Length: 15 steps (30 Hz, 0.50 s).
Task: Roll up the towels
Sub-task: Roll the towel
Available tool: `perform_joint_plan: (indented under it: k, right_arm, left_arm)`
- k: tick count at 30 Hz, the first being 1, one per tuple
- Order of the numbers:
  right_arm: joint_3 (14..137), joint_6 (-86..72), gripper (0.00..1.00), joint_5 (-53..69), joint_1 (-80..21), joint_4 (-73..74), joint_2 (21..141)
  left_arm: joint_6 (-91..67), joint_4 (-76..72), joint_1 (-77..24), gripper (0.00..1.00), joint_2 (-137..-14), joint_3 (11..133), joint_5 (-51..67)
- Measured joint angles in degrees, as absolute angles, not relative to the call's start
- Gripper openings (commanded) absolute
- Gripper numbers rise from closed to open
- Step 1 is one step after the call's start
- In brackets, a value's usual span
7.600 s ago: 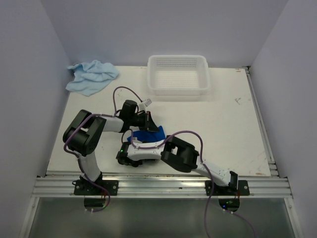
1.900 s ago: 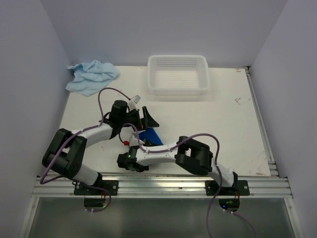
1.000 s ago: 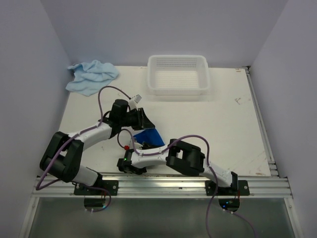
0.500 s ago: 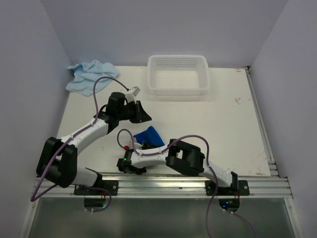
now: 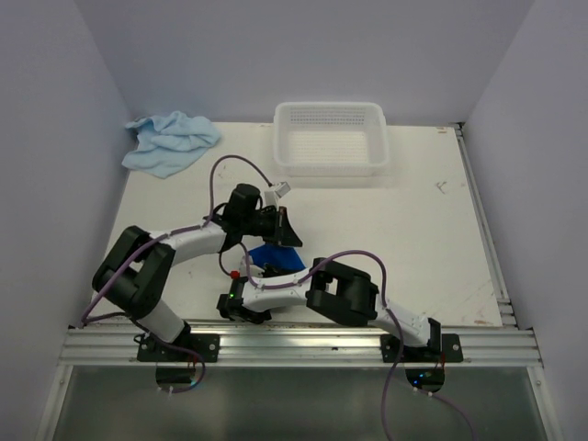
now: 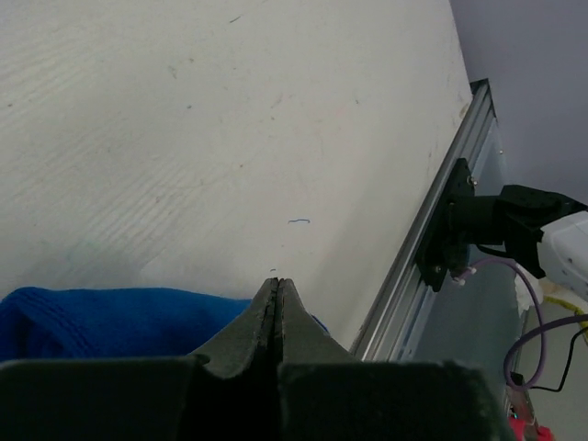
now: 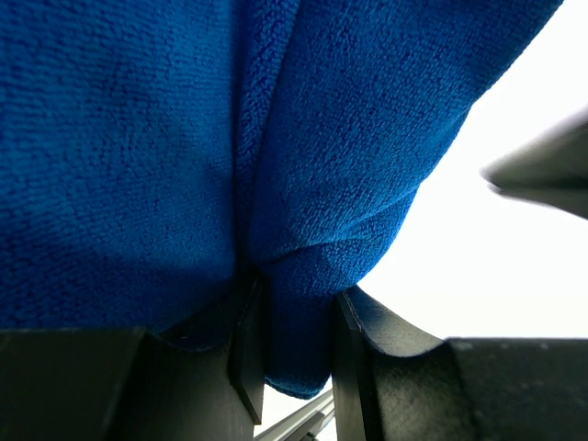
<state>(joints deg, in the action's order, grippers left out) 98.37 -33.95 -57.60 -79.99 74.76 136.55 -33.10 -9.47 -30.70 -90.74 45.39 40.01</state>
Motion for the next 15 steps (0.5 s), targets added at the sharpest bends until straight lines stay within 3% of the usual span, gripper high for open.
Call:
perform_joint_plan:
  k: [11,14,15]
  right_arm:
    - [98.24,-33.17,0.0,-57.56,-79.99,74.78,136.57]
    - [97.86,-33.17,0.05,-57.69,-79.99,74.78,136.57]
    - [97.56,-33.15,0.13,-57.87,-79.99,74.76,136.57]
  left_arm:
    - [-30.52,-8.91,-30.39,0.0,-97.8,45.04,36.12]
    - [-30.52,-10.72,-30.33,0.0,-98.48,44.23,35.83]
    - [-30.52,-11.25,-30.26,0.0,-98.72,43.94,35.75]
